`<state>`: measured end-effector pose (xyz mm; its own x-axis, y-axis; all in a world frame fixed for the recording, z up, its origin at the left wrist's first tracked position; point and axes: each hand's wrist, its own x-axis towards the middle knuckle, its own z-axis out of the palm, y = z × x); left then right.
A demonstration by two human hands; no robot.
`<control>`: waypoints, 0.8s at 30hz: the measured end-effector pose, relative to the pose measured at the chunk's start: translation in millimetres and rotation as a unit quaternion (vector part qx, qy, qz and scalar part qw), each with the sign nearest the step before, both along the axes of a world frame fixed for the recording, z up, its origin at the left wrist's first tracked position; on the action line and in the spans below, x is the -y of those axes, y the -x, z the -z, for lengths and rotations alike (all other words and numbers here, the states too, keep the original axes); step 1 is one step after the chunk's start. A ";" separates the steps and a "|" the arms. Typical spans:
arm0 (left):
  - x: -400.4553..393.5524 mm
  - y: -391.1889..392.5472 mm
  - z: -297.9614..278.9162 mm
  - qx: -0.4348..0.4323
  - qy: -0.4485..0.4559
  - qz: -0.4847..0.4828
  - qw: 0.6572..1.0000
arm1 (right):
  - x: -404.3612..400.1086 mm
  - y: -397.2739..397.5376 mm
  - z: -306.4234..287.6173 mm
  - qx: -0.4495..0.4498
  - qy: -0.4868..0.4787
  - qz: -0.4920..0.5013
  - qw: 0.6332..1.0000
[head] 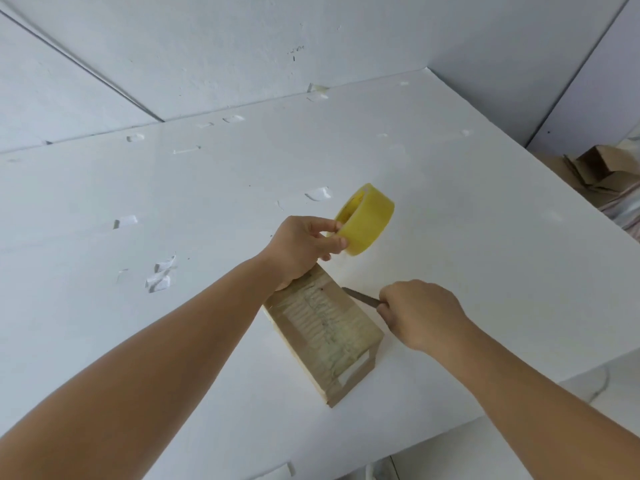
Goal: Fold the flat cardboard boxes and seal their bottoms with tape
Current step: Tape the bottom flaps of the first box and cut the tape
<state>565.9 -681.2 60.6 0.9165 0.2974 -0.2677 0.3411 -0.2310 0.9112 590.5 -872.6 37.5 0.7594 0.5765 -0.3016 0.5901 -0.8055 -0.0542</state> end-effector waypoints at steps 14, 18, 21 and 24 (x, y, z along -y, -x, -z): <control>3.7 -1.9 -1.6 -0.016 0.029 0.000 0.999 | -27.0 4.7 -1.8 -0.345 -0.447 0.274 0.778; 3.2 -1.3 -2.3 -0.023 0.036 -0.005 0.999 | -45.7 10.3 -5.3 -0.412 -0.488 0.323 0.699; 2.9 -1.4 -2.1 -0.025 0.044 -0.007 0.999 | -47.7 9.6 -4.7 -0.418 -0.490 0.335 0.688; 3.1 -3.4 -1.0 -0.017 0.063 -0.035 0.997 | -46.5 12.4 -4.8 -0.415 -0.478 0.337 0.697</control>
